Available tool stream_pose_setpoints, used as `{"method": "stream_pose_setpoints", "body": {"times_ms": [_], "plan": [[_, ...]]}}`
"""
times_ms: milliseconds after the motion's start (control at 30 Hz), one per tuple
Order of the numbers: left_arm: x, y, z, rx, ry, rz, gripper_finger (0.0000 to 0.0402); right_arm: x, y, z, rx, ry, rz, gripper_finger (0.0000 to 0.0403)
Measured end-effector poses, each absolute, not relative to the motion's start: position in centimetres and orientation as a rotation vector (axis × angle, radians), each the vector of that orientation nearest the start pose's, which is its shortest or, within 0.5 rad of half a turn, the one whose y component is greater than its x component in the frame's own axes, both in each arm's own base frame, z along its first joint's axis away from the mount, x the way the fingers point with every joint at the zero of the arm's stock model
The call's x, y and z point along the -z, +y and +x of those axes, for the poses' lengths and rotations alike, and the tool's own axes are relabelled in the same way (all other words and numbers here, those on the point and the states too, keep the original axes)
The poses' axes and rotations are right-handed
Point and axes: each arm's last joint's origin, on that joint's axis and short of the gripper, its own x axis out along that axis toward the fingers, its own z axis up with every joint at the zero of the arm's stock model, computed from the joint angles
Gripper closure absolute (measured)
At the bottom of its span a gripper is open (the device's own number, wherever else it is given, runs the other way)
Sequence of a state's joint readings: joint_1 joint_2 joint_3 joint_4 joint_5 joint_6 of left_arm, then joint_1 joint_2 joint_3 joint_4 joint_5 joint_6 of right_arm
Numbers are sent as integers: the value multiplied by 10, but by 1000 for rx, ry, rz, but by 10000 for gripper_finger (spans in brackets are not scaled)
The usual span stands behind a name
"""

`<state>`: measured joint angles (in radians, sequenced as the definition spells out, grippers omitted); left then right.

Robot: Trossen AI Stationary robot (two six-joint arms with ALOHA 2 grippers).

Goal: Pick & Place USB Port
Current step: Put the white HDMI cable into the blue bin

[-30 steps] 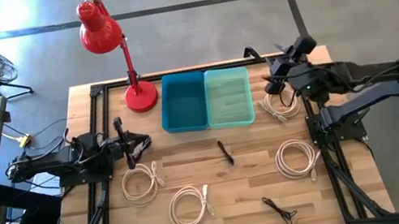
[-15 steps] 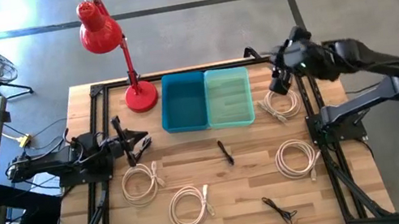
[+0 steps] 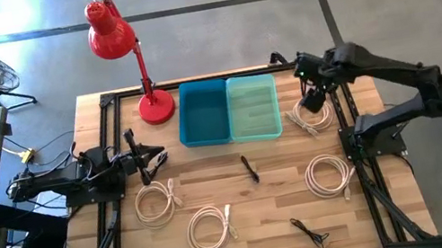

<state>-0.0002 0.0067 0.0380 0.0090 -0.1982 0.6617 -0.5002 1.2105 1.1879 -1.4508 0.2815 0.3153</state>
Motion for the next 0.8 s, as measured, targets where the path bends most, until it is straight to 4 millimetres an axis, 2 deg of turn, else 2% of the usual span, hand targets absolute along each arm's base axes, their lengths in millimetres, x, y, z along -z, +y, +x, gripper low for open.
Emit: {"method": "stream_pose_setpoints", "body": {"times_ms": [100, 267, 700, 800], "plan": [[-177, 6, 95, -204, 26, 640, 400, -282, -96, 156, 817, 1453, 376, 187], [-177, 5, 95, -192, 22, 640, 400, -249, -97, 158, 721, 1491, 265, 187], [-176, 5, 95, -177, 17, 633, 400, -198, -93, 162, 572, 1389, 376, 187], [-176, 5, 95, -179, 18, 635, 400, -193, -91, 163, 537, 1400, 419, 187]]}}
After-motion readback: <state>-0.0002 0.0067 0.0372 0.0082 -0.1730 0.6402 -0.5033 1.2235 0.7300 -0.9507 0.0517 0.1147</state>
